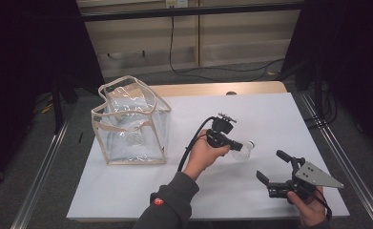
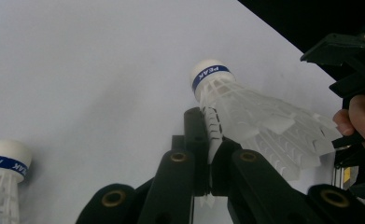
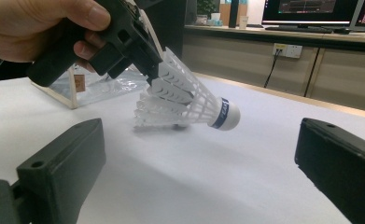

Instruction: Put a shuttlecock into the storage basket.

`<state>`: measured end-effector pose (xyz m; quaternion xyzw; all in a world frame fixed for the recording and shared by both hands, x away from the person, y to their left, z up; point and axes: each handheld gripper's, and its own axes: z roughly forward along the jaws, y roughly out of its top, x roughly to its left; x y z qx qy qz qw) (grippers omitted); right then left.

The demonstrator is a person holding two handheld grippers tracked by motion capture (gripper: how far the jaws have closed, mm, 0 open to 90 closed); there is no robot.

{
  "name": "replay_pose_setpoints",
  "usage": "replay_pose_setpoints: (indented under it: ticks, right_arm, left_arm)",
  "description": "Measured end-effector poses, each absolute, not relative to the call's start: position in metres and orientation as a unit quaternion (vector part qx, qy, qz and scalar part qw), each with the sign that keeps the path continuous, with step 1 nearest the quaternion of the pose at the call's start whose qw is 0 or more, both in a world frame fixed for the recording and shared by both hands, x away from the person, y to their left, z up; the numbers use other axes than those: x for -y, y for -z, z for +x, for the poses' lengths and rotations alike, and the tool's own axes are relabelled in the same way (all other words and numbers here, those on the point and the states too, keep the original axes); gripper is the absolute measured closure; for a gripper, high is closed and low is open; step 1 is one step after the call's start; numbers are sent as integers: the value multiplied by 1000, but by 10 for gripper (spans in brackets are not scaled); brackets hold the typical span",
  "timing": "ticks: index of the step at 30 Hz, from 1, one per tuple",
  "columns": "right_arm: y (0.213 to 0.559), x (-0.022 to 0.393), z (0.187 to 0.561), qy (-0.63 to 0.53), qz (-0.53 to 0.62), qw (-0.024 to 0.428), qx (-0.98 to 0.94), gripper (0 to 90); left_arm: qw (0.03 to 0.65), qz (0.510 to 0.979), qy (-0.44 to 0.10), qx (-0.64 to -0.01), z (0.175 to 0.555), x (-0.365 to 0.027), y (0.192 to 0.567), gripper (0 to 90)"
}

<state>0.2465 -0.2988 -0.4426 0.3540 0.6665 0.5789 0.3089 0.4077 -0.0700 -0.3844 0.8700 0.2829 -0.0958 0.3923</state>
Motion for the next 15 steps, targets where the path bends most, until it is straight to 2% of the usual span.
replay_pose_setpoints:
  ticks: [15]
  right_arm:
    - [443, 296, 247, -578, 351, 306, -670, 16]
  left_arm:
    - [393, 868, 95, -289, 412, 52, 367, 899]
